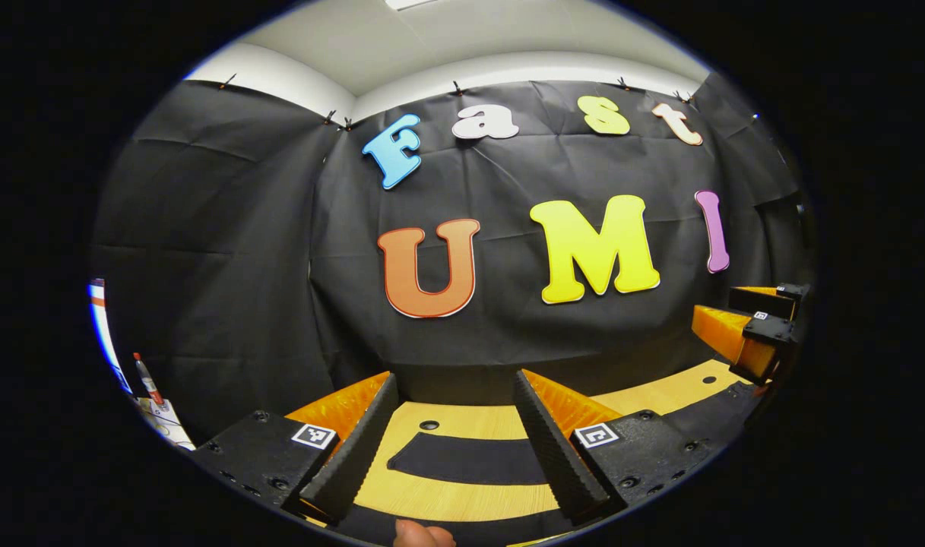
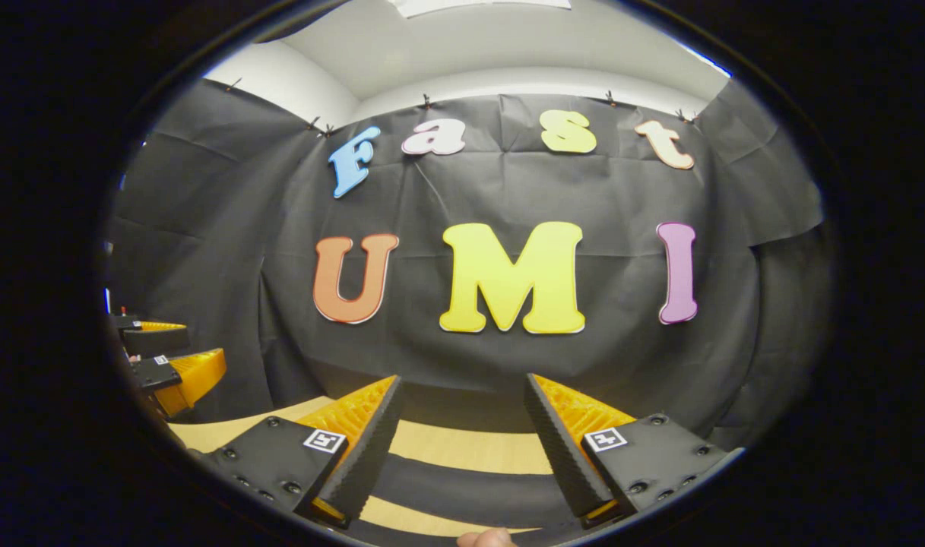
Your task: Grasp the waist and the cuffs of the jeans and fold them to make the two legs overlap; first hold the waist and fold one-third of the jeans toward the cuffs, then hold the cuffs and fold the remaining one-third in the same direction to finish folding.
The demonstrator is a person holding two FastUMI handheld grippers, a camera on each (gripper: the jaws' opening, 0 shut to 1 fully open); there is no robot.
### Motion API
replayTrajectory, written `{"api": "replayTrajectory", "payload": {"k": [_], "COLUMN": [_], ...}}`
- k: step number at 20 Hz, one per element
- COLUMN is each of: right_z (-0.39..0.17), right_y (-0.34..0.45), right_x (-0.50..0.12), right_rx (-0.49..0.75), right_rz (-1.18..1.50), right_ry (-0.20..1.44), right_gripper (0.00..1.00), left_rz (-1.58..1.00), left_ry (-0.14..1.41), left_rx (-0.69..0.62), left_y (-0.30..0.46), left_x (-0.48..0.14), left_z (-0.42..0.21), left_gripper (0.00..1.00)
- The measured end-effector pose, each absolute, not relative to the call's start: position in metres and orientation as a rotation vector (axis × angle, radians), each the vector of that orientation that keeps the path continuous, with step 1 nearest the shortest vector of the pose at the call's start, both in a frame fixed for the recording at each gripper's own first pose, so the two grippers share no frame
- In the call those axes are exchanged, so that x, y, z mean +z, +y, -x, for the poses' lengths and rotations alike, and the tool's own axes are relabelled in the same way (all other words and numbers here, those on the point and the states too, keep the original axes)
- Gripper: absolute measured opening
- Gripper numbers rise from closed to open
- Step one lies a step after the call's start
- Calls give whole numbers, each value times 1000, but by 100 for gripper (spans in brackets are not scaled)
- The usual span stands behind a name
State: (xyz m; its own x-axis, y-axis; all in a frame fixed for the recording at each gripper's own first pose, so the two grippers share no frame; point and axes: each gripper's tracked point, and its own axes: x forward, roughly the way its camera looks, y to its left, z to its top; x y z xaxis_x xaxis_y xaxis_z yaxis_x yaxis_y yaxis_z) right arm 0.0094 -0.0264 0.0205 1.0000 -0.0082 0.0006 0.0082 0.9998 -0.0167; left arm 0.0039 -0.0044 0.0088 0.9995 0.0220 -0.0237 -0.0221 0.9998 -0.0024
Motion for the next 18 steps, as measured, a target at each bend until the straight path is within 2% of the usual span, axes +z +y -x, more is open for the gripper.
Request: {"api": "replayTrajectory", "payload": {"k": [4, 7, 8, 11, 15, 18], "right_z": [-7, -5, -4, -1, 0, -1], "right_y": [-37, -48, -55, -77, -98, -108], "right_x": [20, 18, 18, 8, -3, -6], "right_rx": [-8, -4, -13, -60, -106, -131], "right_rz": [11, 20, 24, 22, 27, 34], "right_ry": [-1, 8, 7, 30, 64, 68], "right_gripper": [96, 98, 95, 95, 98, 95], "left_rz": [19, 138, 199, 397, 821, 1041], "left_ry": [48, 193, 265, 488, 771, 903], "left_rx": [10, 30, 51, 169, 411, 556], "left_y": [-12, 2, 11, 46, 79, 82], "left_x": [1, -38, -58, -122, -204, -236], "left_z": [-4, 11, 22, 63, 126, 163], "left_gripper": [99, 99, 100, 100, 99, 99]}}
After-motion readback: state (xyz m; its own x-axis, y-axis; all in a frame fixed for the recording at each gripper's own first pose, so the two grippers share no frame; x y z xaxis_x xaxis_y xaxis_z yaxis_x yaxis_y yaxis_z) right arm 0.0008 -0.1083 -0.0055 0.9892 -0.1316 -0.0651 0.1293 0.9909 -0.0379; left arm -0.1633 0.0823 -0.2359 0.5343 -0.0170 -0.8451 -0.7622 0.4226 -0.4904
